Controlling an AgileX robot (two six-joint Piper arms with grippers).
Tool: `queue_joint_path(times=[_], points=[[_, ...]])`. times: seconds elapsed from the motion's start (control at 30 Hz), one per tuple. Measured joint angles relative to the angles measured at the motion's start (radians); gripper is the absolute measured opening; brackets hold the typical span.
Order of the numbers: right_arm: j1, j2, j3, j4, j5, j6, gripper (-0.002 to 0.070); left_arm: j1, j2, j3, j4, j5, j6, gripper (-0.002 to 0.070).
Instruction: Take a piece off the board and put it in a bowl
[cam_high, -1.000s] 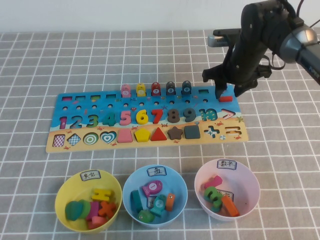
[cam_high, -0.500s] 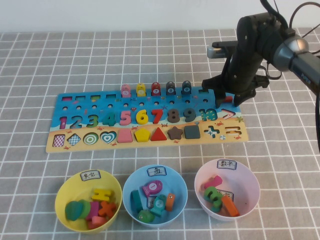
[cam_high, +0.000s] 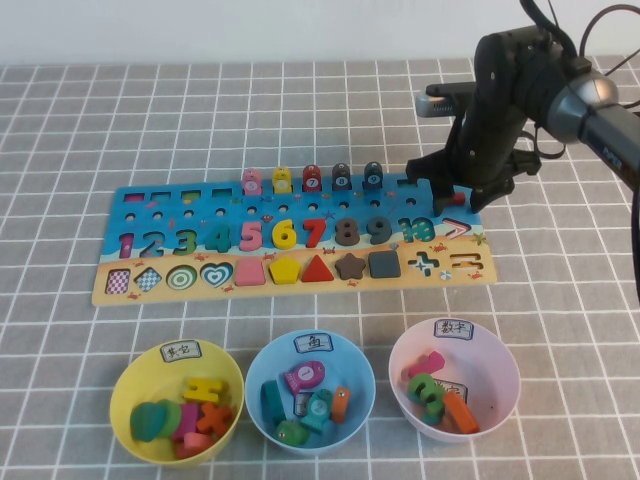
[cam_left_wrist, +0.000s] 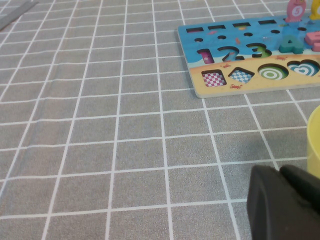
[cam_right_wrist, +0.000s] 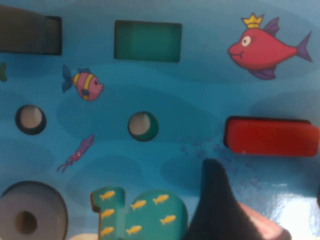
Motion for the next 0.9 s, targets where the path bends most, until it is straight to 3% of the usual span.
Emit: queue_joint_path(times=[0.9], points=[[-0.007,0.009,0.000,0.000,-0.060,-0.041,0.0375,0.000,0.000,0.000,0.000,0.000,0.000,-0.0001]])
